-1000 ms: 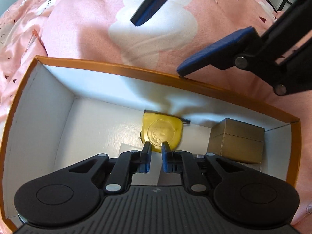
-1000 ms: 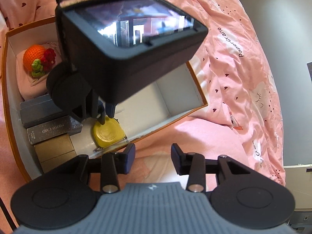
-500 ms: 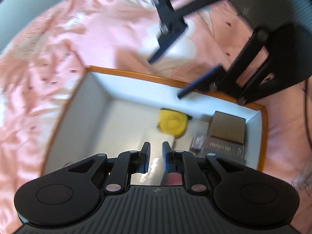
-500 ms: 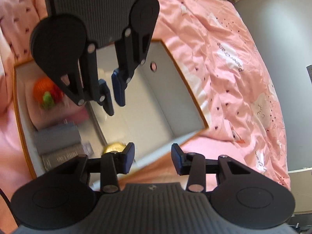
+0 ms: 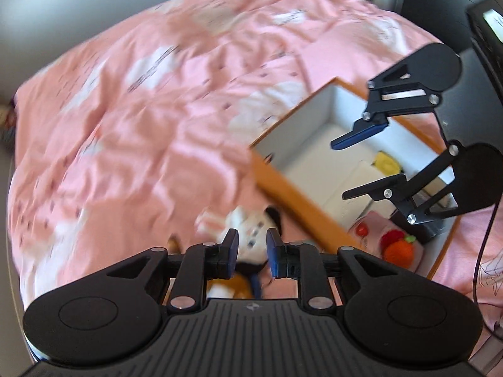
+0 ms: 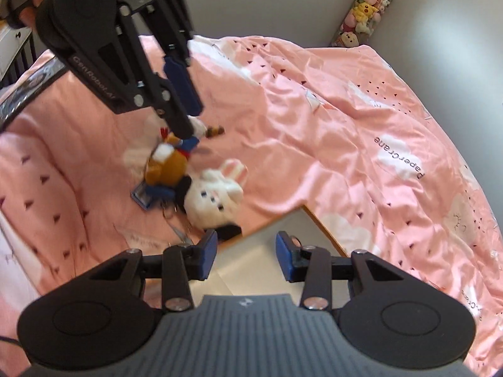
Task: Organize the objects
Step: 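Move both tools to the plush toys beside the box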
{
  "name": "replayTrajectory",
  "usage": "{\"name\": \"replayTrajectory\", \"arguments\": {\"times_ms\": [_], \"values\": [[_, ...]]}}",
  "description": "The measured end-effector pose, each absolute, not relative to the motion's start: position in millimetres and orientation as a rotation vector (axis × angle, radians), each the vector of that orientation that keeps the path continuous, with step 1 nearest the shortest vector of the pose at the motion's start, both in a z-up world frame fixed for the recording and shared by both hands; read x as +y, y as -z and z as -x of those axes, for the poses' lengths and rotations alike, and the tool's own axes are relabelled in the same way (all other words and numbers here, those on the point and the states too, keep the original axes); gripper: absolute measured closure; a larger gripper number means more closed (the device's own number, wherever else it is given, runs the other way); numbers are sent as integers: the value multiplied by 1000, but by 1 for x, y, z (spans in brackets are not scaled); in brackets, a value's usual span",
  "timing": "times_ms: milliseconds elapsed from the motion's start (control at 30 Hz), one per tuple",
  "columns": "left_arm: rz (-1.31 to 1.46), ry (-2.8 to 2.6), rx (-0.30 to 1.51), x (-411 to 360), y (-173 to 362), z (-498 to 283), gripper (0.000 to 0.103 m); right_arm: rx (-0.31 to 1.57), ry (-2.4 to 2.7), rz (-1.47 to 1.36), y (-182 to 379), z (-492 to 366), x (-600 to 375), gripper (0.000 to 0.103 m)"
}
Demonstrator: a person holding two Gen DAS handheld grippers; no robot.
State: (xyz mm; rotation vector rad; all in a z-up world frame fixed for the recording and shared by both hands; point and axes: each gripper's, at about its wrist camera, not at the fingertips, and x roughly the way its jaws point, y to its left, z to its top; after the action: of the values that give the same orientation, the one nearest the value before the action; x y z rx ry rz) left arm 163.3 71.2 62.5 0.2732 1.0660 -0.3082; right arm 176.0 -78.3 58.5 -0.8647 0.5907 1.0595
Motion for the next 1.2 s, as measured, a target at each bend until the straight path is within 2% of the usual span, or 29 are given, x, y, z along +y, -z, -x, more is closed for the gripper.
{"name": "replayTrajectory", "arguments": {"times_ms": [100, 200, 367, 633, 833, 933, 1000, 1100, 1200], "values": [[-186, 225, 1108, 98, -58, -157, 76, 618, -1065, 801, -51, -176, -54, 59], [-92, 178, 1127, 122, -55, -148, 65, 648, -1048, 757, -45, -173, -33, 53], [8, 157, 1157, 144, -42, -142, 62, 750, -984, 699, -30, -186, -5, 53], [238, 116, 1188, 164, -6, -150, 42, 853, -917, 695, -2, -210, 21, 53], [350, 55, 1204, 173, 15, -156, 39, 890, -924, 712, 9, -217, 32, 52], [395, 37, 1197, 175, 21, -158, 34, 906, -929, 736, 16, -219, 36, 48], [414, 15, 1197, 175, 26, -160, 34, 912, -935, 746, 19, -220, 37, 46], [436, 0, 1212, 173, 33, -163, 33, 920, -948, 766, 24, -219, 40, 38], [451, -29, 1231, 170, 40, -166, 34, 913, -962, 816, 31, -217, 43, 37]]}}
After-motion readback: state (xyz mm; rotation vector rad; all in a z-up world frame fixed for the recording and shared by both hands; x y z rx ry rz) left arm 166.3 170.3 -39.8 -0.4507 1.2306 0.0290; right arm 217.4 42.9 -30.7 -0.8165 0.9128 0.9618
